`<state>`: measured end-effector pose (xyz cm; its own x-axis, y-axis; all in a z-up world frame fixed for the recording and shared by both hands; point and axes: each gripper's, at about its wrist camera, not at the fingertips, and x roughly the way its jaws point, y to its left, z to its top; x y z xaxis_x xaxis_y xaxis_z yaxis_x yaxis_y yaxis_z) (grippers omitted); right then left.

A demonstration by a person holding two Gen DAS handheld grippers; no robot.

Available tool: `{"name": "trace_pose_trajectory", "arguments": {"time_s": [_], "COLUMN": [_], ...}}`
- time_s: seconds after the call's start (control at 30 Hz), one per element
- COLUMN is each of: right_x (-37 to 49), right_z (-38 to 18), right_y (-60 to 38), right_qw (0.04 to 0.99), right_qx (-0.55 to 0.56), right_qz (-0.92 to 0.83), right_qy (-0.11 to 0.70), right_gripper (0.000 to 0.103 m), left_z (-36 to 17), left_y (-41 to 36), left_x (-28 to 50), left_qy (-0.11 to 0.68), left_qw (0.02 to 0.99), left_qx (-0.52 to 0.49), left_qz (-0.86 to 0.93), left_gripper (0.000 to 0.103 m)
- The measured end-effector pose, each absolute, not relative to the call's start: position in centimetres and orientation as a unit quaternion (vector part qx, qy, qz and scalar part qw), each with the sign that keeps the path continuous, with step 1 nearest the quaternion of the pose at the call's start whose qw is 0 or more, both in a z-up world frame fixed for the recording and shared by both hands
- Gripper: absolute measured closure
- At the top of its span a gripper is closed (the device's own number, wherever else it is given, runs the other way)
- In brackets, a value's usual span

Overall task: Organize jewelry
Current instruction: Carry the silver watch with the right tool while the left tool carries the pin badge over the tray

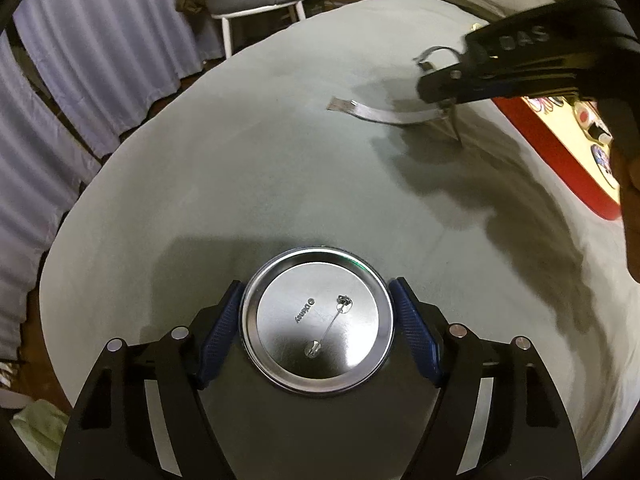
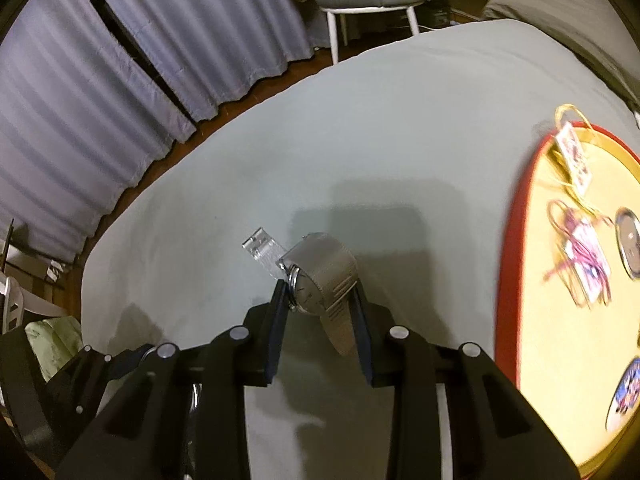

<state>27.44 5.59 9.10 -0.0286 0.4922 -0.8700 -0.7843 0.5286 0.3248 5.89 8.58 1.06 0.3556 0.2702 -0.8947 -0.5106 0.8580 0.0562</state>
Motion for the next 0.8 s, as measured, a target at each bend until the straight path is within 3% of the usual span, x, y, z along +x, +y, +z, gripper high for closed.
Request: {"name": "trace_pose_trajectory", "arguments": {"time_s": [0.47,0.8], "right_x": [27.8,29.7], "right_z": [12.4,15.5], "right_y": [1.4,-3.4], "right_qw": [0.721,0.753], "right_qx": [-0.079,-0.035], "right_qz": [0.446,0.418], "right_qy": [0.524,0.508], "right_gripper": [0.074,0.074], "left_z": [2.1,6.0], "left_y": [8.5,7.1], "left_x": [5.8,8.3], "left_qy": [0.504,0.473], "left_qw": [0.824,0.852], "left_qx": [-0.107,-0.098], "left_qz": [0.236,0.201], "left_gripper": [0.031,0.031]}}
